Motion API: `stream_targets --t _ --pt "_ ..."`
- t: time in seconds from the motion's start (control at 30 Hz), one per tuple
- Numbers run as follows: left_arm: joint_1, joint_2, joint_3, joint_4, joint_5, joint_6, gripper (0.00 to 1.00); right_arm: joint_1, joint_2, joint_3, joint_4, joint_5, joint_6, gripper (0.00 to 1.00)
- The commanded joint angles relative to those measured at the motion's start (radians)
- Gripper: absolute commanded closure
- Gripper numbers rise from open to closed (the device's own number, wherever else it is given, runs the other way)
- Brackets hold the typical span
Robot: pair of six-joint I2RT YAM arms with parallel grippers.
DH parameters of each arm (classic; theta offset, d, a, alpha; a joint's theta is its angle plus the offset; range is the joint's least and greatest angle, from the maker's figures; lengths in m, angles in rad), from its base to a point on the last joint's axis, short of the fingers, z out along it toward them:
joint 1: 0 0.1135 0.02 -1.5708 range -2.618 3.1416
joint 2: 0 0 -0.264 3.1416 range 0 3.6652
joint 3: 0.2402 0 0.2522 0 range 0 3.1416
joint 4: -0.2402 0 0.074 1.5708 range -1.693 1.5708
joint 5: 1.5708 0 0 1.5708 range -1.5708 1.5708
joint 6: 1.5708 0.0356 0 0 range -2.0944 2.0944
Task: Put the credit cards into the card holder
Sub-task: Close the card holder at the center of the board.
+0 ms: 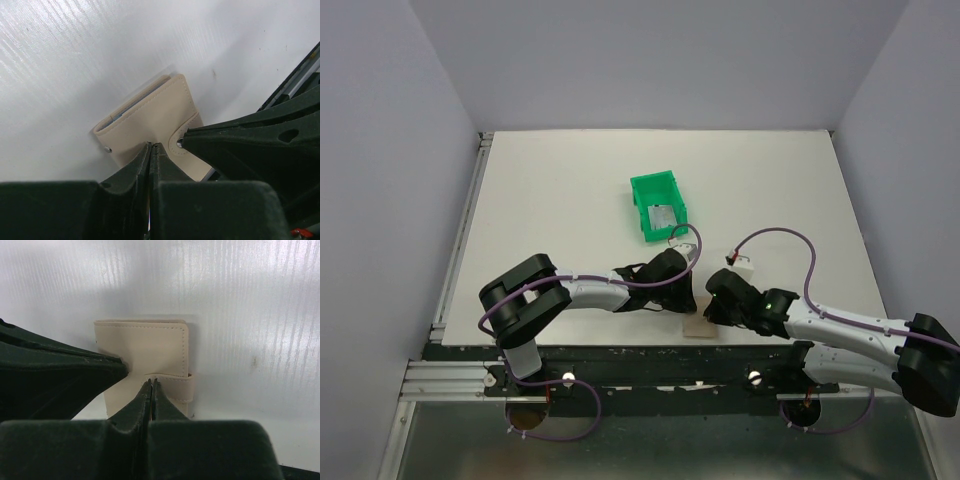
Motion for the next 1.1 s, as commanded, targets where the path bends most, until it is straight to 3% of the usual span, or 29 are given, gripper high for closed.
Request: stream_targets --t 0.0,1.07 --pt "0.0 0.019 0.003 -0.032 0.009 0.015 0.87 -0.008 0.005 -0.013 -0.094 -0.008 0.017 0.96" --pt "0.0 0.031 0.02 -0.036 0.012 0.018 0.87 -0.007 0.129 -0.054 -0.287 -0.085 0.202 1.0"
